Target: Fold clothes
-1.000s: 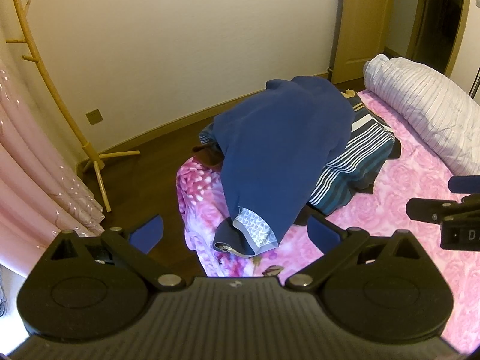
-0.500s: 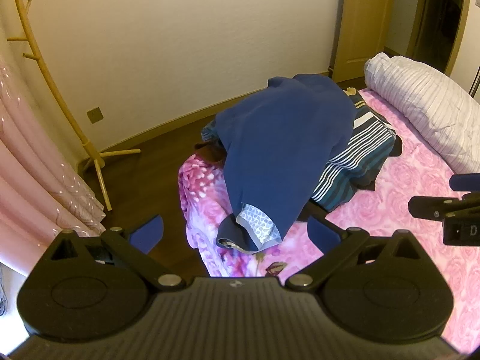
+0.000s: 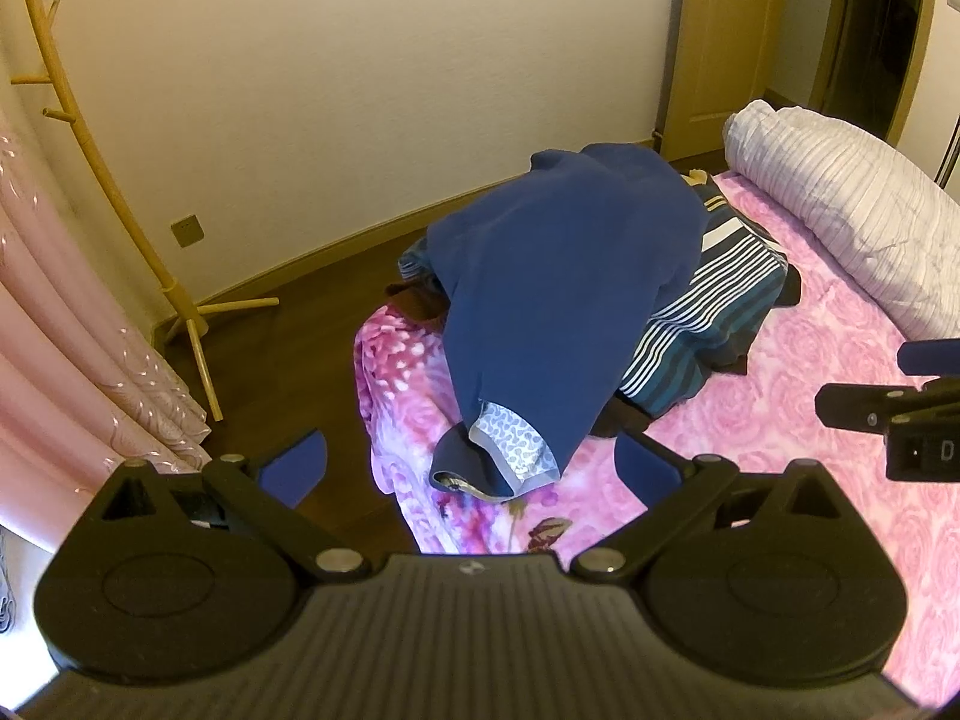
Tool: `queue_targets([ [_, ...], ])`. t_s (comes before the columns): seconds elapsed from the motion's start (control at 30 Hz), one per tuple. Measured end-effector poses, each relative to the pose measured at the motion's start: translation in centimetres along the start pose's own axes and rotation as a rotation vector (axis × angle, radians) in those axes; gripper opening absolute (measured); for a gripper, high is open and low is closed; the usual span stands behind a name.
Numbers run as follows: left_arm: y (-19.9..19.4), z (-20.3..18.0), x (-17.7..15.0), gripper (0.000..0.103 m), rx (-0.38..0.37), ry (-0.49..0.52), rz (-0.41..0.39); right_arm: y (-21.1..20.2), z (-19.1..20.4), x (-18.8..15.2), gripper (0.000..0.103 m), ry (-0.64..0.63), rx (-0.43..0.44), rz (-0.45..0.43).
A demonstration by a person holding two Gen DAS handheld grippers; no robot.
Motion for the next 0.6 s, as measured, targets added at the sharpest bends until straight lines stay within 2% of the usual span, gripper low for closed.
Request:
queue_targets([
  [0.6,-0.17,-0.72,-0.61,0.101,0.016,0.018,0.009,0.13,-0.80,-0.48,0.082,0.003,0.021,-0.003],
])
Point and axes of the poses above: each gripper's, at about its wrist camera, not at the fingertips, and y roughly the way its jaws point, z to its left, x to its top, the point moved 2 cm from there along y, roughly the way its jaws point, and after that the axes turned 7 degrees about -y, right-handed, at the moved point
